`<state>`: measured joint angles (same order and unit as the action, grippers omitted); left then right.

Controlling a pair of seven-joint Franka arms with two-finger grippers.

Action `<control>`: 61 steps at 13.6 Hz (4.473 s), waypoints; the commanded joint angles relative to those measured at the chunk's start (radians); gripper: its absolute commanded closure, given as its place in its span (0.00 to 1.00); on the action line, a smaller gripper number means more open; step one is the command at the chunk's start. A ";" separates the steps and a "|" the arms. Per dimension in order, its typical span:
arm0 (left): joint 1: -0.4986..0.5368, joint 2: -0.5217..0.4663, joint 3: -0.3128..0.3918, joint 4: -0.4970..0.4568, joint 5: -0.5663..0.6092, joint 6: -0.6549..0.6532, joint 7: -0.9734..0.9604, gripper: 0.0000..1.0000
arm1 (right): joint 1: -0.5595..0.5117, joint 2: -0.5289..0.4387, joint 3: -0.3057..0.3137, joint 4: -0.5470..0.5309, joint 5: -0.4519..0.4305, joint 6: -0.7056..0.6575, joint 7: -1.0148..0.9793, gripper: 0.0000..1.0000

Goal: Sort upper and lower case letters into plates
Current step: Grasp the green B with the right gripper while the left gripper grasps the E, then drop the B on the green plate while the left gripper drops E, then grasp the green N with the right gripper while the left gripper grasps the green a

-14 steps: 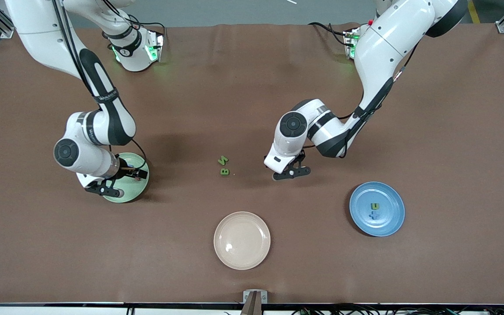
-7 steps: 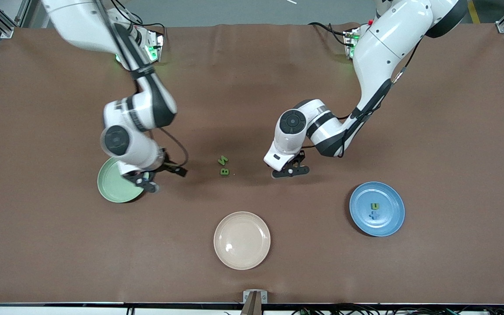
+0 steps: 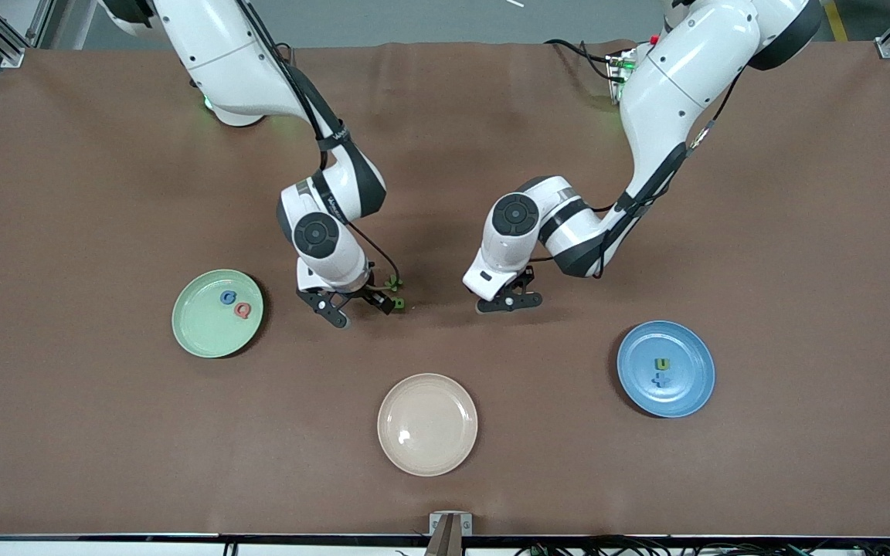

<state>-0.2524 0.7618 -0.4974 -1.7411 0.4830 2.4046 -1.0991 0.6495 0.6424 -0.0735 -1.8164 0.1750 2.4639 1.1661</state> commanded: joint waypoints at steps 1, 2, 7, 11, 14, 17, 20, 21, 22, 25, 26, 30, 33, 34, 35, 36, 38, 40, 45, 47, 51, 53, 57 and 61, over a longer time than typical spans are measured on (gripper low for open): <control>-0.007 0.005 0.000 -0.011 0.022 0.016 -0.011 0.46 | 0.021 0.025 -0.011 0.048 -0.005 -0.006 0.082 0.00; -0.007 0.005 0.000 -0.015 0.022 0.016 -0.011 0.49 | 0.028 0.029 -0.011 0.049 -0.005 -0.005 0.116 0.00; -0.002 0.001 0.000 -0.015 0.020 0.008 -0.011 0.91 | 0.058 0.082 -0.015 0.106 -0.008 -0.003 0.210 0.07; 0.027 -0.067 0.000 -0.006 0.014 -0.031 -0.010 0.97 | 0.074 0.106 -0.017 0.127 -0.008 -0.003 0.228 0.17; 0.110 -0.139 0.000 -0.005 0.016 -0.060 0.018 0.97 | 0.087 0.108 -0.019 0.127 -0.009 -0.003 0.230 0.23; 0.208 -0.183 0.000 -0.003 0.020 -0.074 0.094 0.97 | 0.084 0.108 -0.019 0.127 -0.058 -0.005 0.227 0.35; 0.341 -0.191 -0.001 -0.003 0.019 -0.076 0.281 0.97 | 0.073 0.108 -0.017 0.127 -0.118 -0.008 0.224 0.52; 0.369 -0.179 0.000 -0.003 0.016 -0.074 0.336 0.97 | 0.073 0.106 -0.017 0.127 -0.118 -0.008 0.224 0.56; 0.398 -0.161 0.002 -0.002 0.020 -0.073 0.369 0.97 | 0.071 0.106 -0.017 0.129 -0.118 -0.008 0.221 0.56; 0.464 -0.116 0.005 0.017 0.022 -0.067 0.433 0.91 | 0.070 0.106 -0.017 0.134 -0.120 -0.008 0.218 0.56; 0.476 -0.101 0.005 0.017 0.022 -0.064 0.436 0.87 | 0.070 0.106 -0.017 0.134 -0.120 -0.008 0.218 0.61; 0.479 -0.067 0.005 0.015 0.022 -0.061 0.433 0.80 | 0.067 0.100 -0.019 0.134 -0.120 -0.016 0.211 0.98; 0.479 -0.056 0.010 0.017 0.020 -0.050 0.432 0.34 | 0.038 0.091 -0.019 0.134 -0.124 -0.034 0.164 1.00; 0.478 -0.061 0.010 0.017 0.020 -0.050 0.432 0.20 | 0.012 0.073 -0.019 0.132 -0.124 -0.067 0.115 1.00; 0.478 -0.062 0.010 0.017 0.020 -0.050 0.432 0.13 | -0.013 0.050 -0.019 0.129 -0.124 -0.127 0.060 1.00; 0.478 -0.064 0.010 0.017 0.022 -0.050 0.430 0.03 | -0.046 0.021 -0.019 0.124 -0.124 -0.179 -0.007 1.00; 0.467 -0.076 -0.001 0.012 0.020 -0.062 0.415 0.12 | -0.114 -0.053 -0.019 0.082 -0.124 -0.226 -0.127 1.00; 0.461 -0.105 -0.045 -0.009 0.009 -0.097 0.343 0.12 | -0.195 -0.146 -0.019 0.001 -0.124 -0.230 -0.295 1.00; 0.394 -0.104 -0.167 -0.038 0.009 -0.177 -0.037 0.19 | -0.407 -0.276 -0.019 -0.136 -0.124 -0.230 -0.690 1.00; 0.345 -0.101 -0.167 -0.060 0.009 -0.167 -0.146 0.22 | -0.476 -0.276 -0.019 -0.158 -0.123 -0.220 -0.805 1.00; 0.243 -0.088 -0.167 -0.074 0.009 -0.128 -0.361 0.22 | -0.557 -0.270 -0.015 -0.199 -0.121 -0.171 -0.943 1.00; 0.216 -0.076 -0.165 -0.104 0.020 -0.061 -0.467 0.24 | -0.568 -0.265 -0.015 -0.233 -0.120 -0.110 -0.960 1.00; 0.151 -0.068 -0.161 -0.132 0.023 -0.032 -0.626 0.26 | -0.571 -0.257 -0.015 -0.265 -0.120 -0.056 -0.964 1.00; 0.144 -0.067 -0.159 -0.170 0.107 0.014 -0.780 0.26 | -0.573 -0.237 -0.017 -0.280 -0.120 -0.011 -0.964 1.00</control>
<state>-0.1081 0.7046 -0.6624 -1.8851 0.5316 2.3866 -1.8042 0.0981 0.4074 -0.1065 -2.0680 0.0606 2.4134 0.2141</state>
